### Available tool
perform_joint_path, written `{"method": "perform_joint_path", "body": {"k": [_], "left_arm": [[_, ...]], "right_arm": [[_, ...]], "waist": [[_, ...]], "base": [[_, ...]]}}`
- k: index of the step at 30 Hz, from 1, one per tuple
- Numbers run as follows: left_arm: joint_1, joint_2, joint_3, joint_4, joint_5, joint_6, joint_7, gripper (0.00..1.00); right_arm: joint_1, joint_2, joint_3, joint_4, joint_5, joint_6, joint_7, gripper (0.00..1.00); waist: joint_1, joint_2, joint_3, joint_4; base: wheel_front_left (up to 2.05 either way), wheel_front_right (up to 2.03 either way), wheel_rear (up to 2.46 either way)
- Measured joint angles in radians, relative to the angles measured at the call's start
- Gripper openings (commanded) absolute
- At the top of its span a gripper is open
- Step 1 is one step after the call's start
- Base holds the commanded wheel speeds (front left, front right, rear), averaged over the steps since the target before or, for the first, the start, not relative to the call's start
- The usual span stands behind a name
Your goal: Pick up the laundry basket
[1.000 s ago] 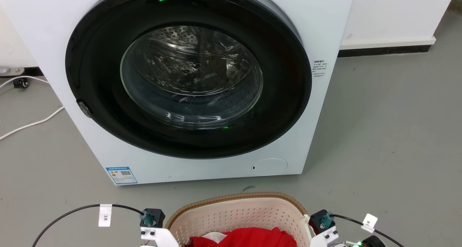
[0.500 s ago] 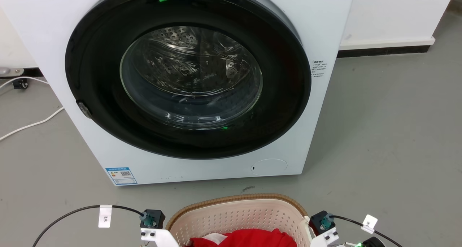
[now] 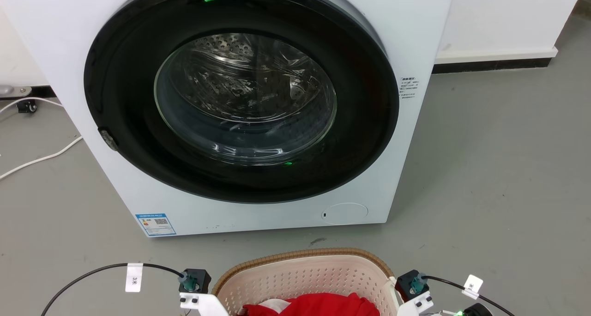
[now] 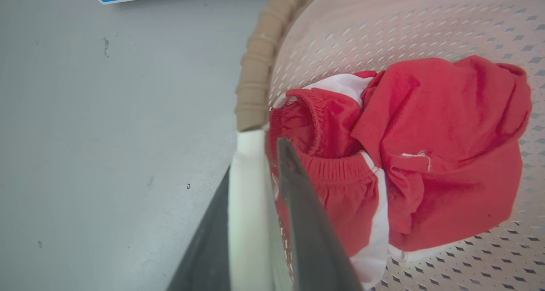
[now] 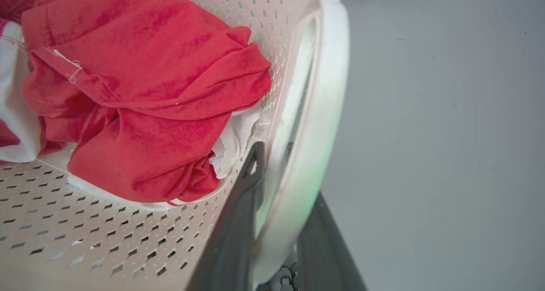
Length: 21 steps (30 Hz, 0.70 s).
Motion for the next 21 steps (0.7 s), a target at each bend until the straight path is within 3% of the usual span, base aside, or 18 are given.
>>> {"method": "perform_joint_path", "body": {"k": [21], "left_arm": [[-0.001,0.002,-0.032,0.003,-0.038,0.000,0.000,0.00]], "right_arm": [[0.004,0.001,-0.018,0.000,-0.018,0.000,0.004,0.00]], "waist": [[-0.0001,0.0000,0.000,0.001]], "base": [[0.00,0.00,0.00]]}}
